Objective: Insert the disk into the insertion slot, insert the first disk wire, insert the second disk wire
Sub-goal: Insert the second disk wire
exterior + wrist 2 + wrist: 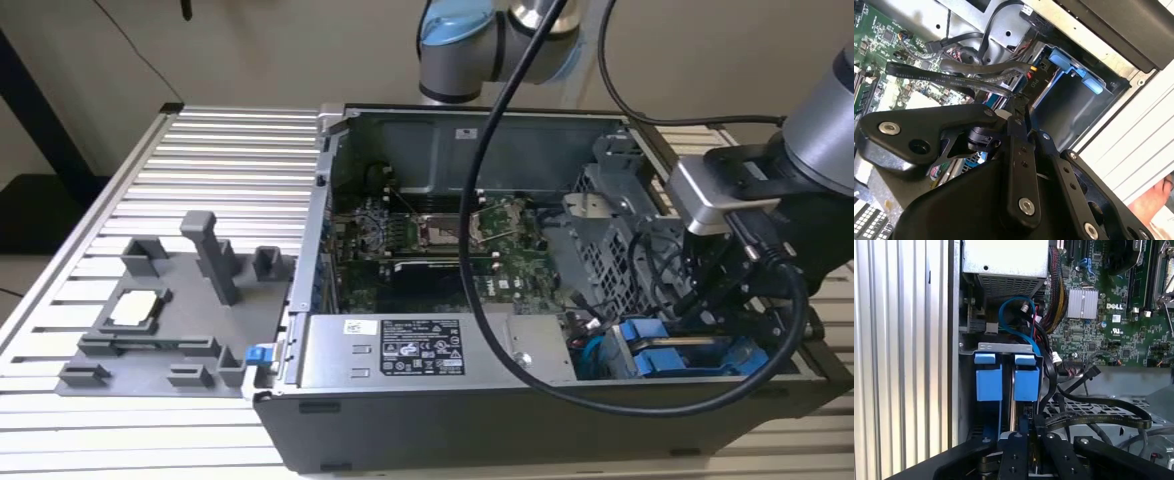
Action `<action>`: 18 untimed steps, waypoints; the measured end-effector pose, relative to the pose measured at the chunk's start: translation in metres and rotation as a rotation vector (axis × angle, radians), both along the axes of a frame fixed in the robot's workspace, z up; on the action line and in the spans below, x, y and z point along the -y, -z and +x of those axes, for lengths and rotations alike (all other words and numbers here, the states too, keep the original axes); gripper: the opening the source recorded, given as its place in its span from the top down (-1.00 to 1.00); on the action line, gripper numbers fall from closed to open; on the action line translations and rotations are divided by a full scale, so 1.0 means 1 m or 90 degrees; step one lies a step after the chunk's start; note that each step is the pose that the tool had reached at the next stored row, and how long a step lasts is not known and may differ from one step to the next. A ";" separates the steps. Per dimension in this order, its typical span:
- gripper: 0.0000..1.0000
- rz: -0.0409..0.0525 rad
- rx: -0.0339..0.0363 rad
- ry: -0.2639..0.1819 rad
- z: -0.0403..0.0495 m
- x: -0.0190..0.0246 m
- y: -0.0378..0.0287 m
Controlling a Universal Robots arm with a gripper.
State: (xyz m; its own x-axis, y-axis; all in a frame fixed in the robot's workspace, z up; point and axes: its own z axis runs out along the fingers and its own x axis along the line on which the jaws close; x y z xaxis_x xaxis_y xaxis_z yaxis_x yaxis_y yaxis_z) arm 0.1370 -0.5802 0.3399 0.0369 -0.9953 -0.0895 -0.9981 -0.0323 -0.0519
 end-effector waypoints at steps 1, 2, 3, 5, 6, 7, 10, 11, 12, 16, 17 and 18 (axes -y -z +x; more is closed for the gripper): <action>0.68 0.0000 0.0000 0.000 0.0000 0.0000 0.0000; 0.68 0.0001 0.0000 0.000 0.0000 0.0000 -0.0001; 0.68 0.0002 0.0000 0.000 0.0000 0.0000 -0.0005; 0.68 0.0005 0.0000 0.000 0.0000 0.0000 -0.0009; 0.68 0.0004 0.0000 0.000 0.0000 -0.0001 -0.0010; 0.68 0.0003 0.0000 0.000 0.0000 -0.0001 -0.0012; 0.68 0.0003 0.0000 0.000 0.0000 -0.0001 -0.0019; 0.68 0.0001 0.0000 0.000 0.0000 -0.0002 -0.0022; 0.68 0.0000 0.0000 0.000 0.0000 -0.0001 -0.0027; 0.68 0.0000 0.0000 0.000 0.0000 -0.0006 -0.0026; 0.68 0.0000 0.0000 0.000 0.0000 -0.0010 -0.0025; 0.68 0.0000 0.0000 0.000 0.0000 -0.0011 -0.0023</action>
State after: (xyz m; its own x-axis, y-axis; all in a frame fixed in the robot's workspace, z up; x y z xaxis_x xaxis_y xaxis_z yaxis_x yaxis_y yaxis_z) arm 0.1370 -0.5790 0.3423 0.0368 -0.9953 -0.0896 -0.9981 -0.0323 -0.0519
